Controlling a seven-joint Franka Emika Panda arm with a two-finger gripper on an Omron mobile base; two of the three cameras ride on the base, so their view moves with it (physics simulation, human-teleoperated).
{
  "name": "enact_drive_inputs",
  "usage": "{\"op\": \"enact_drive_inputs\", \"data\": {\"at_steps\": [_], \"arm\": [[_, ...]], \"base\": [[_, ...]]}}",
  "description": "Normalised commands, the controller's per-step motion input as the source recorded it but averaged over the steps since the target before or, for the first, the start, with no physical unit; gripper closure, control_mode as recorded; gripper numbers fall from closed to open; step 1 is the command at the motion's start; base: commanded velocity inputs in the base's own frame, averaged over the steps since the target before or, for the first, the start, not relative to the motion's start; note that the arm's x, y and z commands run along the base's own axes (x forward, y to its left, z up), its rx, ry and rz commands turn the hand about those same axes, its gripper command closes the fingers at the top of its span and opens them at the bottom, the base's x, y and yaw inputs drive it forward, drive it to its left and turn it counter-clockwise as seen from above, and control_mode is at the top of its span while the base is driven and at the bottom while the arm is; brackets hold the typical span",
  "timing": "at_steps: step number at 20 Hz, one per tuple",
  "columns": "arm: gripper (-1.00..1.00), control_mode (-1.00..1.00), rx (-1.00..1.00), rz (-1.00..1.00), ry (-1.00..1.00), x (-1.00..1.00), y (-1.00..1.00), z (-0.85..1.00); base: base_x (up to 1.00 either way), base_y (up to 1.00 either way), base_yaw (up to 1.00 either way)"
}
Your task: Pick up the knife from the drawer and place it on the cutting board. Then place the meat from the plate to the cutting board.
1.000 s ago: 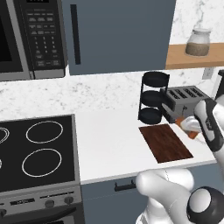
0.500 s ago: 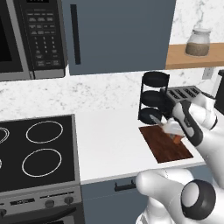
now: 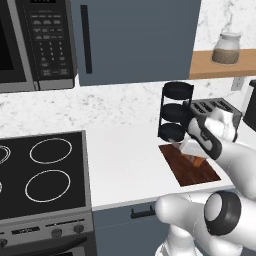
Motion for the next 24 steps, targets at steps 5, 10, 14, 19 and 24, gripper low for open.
{"op": "enact_drive_inputs", "data": {"at_steps": [5, 10, 14, 19, 24], "arm": [[1.0, -1.0, 0.0, -0.02, 0.0, 0.0, 0.0, -0.4], [1.0, -1.0, -0.01, -0.02, 0.0, 0.14, 0.0, -0.22], [1.0, -1.0, -0.02, -0.03, 0.0, 0.32, 0.0, -0.21], [1.0, -1.0, -0.03, -0.04, 0.0, 0.13, 0.0, -0.22], [1.0, -1.0, -0.06, -0.04, 0.0, 0.01, 0.0, -0.15]], "base": [[0.0, 0.0, 0.0], [0.0, 0.0, 0.0], [0.0, 0.0, 0.0], [0.0, 0.0, 0.0], [0.0, 0.0, 0.0]]}}
